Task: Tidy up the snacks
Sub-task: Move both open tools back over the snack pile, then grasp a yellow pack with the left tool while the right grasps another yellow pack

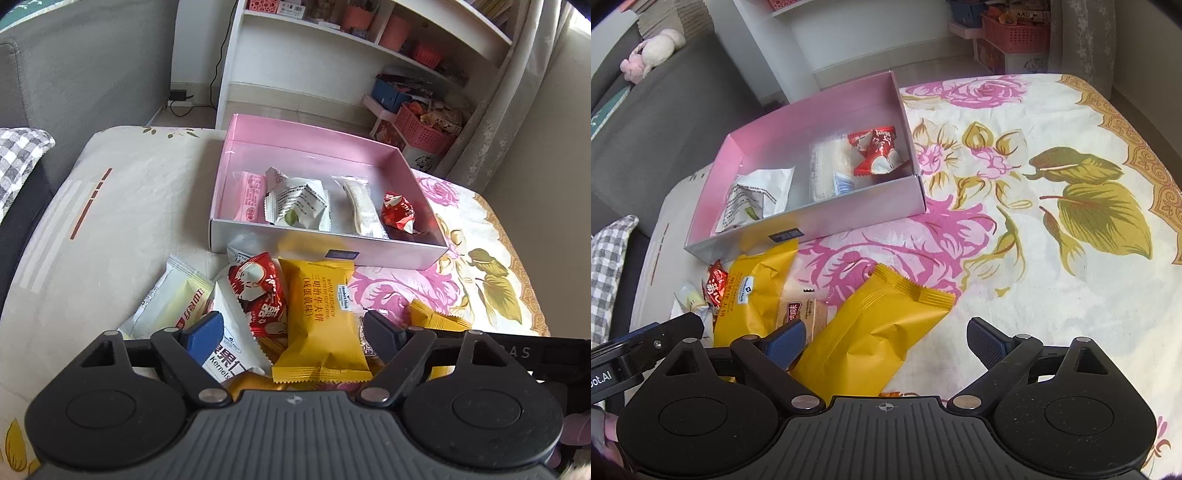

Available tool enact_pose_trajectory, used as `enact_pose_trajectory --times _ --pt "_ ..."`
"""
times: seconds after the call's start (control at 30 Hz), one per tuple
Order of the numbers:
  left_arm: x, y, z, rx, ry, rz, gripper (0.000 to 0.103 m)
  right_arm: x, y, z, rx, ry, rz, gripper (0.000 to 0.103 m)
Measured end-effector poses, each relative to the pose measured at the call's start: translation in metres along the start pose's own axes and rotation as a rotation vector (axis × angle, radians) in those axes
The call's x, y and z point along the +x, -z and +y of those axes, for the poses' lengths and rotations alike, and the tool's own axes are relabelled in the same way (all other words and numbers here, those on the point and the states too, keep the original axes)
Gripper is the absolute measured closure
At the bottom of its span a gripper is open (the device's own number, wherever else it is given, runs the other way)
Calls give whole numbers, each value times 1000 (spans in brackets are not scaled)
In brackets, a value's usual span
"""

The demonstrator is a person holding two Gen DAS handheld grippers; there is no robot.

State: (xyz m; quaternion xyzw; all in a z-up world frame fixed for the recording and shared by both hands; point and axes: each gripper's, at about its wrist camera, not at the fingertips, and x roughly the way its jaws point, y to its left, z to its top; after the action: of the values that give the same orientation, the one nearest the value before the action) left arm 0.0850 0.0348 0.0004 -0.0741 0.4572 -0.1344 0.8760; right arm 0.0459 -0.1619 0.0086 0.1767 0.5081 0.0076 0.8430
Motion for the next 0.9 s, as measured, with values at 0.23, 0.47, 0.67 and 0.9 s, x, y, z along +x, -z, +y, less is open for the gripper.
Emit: enact_pose_trajectory --times 0.23,0.47,0.67,0.9 --pt "3 1 -8 25 50 3 44 16 5 -3 32 -49 56 25" --pt "13 3 -16 39 61 22 50 7 1 -5 -35 -48 17 51" --pt "26 6 -24 56 48 40 52 4 -7 -14 -86 -12 -12 53" --pt "38 7 -31 78 9 55 52 3 -15 -25 -79 0 -12 51"
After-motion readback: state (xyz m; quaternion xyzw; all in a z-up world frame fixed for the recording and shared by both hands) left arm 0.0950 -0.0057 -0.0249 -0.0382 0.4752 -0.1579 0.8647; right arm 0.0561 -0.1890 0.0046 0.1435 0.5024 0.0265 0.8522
